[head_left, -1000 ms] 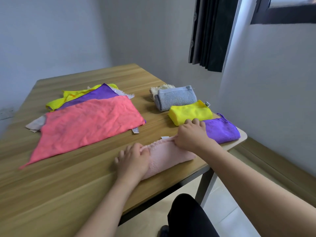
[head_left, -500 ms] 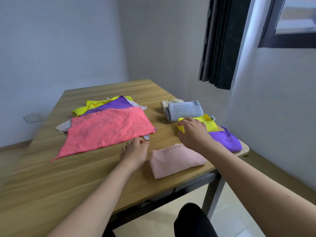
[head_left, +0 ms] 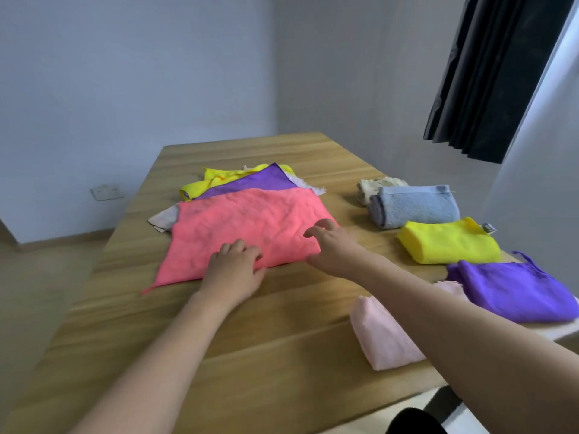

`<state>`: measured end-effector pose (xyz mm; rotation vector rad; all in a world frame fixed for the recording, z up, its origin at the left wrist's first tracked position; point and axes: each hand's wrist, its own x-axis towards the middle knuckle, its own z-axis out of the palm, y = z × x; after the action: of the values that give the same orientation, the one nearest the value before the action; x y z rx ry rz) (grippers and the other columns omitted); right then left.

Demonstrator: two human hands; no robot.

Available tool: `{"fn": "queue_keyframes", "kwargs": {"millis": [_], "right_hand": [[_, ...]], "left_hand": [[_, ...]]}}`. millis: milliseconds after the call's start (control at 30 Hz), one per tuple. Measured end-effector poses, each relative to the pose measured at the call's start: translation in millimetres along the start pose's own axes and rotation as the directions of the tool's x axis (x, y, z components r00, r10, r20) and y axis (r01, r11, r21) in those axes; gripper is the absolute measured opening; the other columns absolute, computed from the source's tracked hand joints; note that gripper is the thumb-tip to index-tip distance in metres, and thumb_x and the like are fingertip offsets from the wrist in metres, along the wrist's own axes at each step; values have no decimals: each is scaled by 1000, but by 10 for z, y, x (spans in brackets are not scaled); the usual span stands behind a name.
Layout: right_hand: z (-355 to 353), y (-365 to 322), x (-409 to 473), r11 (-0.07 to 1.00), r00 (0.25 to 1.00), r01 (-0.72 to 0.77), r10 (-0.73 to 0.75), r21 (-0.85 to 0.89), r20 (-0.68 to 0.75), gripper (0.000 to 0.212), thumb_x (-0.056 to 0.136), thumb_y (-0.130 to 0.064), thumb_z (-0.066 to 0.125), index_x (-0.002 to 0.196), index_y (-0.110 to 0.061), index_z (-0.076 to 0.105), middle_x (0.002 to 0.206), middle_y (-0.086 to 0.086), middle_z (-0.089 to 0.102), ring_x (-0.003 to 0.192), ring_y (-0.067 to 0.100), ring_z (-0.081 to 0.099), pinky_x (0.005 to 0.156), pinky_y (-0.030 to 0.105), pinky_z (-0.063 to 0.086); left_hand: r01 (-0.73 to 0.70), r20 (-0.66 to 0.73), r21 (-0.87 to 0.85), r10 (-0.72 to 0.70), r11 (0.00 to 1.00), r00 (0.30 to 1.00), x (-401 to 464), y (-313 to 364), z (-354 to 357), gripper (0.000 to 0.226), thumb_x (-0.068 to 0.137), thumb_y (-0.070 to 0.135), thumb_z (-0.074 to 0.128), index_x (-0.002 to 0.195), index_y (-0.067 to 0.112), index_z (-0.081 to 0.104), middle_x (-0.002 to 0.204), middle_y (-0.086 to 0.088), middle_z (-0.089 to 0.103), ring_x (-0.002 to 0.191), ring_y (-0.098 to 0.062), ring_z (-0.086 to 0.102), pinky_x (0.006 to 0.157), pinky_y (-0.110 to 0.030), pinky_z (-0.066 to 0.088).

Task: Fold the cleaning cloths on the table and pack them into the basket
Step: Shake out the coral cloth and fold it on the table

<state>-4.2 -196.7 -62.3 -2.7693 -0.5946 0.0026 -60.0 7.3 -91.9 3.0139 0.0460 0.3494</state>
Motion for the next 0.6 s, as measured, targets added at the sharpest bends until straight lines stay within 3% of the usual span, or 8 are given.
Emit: {"fn": "queue_keyframes", "kwargs": {"millis": [67, 167, 367, 433, 500, 600], "right_hand": [[225, 18, 128, 999, 999, -41, 41, -33, -4, 59, 82, -46, 61, 136, -30, 44, 144, 0, 33, 130, 29, 38, 108, 42, 29], [495, 75, 184, 997, 983, -68, 60, -43, -171, 51, 83, -55, 55, 128, -31, 50, 136, -3, 42, 126, 26, 37, 104, 39, 25], [640, 248, 280, 1000, 899, -16, 6, -18, -438, 32, 76, -28, 52, 104, -26, 67, 119, 0, 58, 108, 34, 50, 88, 40, 35], [652, 330, 339, 993, 829, -30, 90, 117, -552, 29, 77, -20, 51, 98, -21, 71, 108, 5, 65, 99, 34, 55, 84, 38, 40], [597, 448, 386, 925, 764, -61, 284, 374, -579, 24, 83, -13, 52, 96, -16, 73, 102, 10, 66, 99, 29, 55, 86, 36, 41], [514, 550, 404, 772, 682, -107, 515, 627, -519, 27, 91, -14, 48, 103, -14, 73, 106, 10, 63, 102, 13, 50, 88, 23, 36]], "left_hand": [[-47, -103, 63, 54, 997, 993, 45, -20, 159, 22, 87, 36, 57, 101, 22, 66, 101, -4, 59, 97, -30, 56, 80, -39, 48], [-92, -234, 68, 105, 993, 966, 142, -71, 287, 12, 84, 24, 54, 81, 17, 63, 84, -3, 57, 78, -30, 57, 66, -40, 48], [-233, -508, -106, 149, 967, 849, 216, 14, 154, 5, 93, 13, 49, 91, 13, 54, 82, -5, 57, 76, -30, 54, 68, -44, 46], [-310, -471, -111, 225, 944, 853, 196, 59, 155, 8, 90, 11, 50, 97, 13, 55, 84, -5, 57, 78, -30, 54, 70, -45, 47], [-324, -343, -95, 274, 941, 898, 184, 85, 192, 24, 80, 10, 50, 104, 14, 55, 91, -4, 56, 83, -29, 56, 72, -44, 49], [-145, -159, -55, 135, 988, 978, 170, -32, 205, 34, 63, 12, 58, 96, 16, 52, 95, -4, 57, 86, -30, 57, 70, -42, 50]]}}
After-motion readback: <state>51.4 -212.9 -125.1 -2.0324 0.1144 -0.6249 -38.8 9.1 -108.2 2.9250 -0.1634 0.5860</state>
